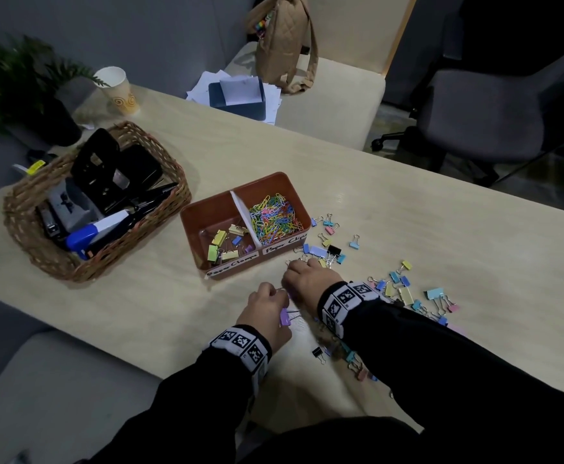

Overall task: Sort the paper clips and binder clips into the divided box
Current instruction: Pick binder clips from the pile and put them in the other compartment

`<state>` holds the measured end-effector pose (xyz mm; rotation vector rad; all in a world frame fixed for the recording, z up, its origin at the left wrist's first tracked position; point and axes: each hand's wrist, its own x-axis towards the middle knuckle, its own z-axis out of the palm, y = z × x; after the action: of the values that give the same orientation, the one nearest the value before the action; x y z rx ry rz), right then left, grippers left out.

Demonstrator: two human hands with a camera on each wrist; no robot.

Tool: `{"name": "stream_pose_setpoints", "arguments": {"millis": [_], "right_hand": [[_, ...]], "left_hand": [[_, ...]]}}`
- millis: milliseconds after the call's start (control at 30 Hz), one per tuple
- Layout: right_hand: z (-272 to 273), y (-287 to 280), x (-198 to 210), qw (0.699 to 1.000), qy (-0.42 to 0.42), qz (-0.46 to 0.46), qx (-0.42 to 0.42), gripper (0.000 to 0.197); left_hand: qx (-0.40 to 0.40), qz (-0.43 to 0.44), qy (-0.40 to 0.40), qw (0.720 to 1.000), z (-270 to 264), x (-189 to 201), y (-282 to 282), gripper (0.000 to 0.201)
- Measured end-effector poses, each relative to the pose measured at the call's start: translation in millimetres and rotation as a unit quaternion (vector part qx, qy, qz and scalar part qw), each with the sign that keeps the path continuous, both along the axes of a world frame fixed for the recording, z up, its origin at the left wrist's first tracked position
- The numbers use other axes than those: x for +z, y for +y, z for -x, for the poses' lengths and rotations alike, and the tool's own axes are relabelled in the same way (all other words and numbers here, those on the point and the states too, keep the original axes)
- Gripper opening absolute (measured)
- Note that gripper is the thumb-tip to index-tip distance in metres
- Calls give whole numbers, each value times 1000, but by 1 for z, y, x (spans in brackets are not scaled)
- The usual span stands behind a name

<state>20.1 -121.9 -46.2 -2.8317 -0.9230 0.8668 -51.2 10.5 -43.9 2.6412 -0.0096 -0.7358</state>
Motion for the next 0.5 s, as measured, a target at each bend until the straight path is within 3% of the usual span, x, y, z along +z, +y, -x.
{"name": "stream_pose_setpoints", "arguments": {"millis": [133,300,500], "right_hand": [[5,-2,3,1000,1,-13,-5,31],[21,-2,-5,997,12,-63,-33,45],[26,-3,-11,995,18,-76,-64,43]], "left_hand": [[0,7,6,1000,-3,-1,-1,33],[32,43,12,998,-9,-1,1,30],[157,130,-25,979,-7,4,8,28]]}}
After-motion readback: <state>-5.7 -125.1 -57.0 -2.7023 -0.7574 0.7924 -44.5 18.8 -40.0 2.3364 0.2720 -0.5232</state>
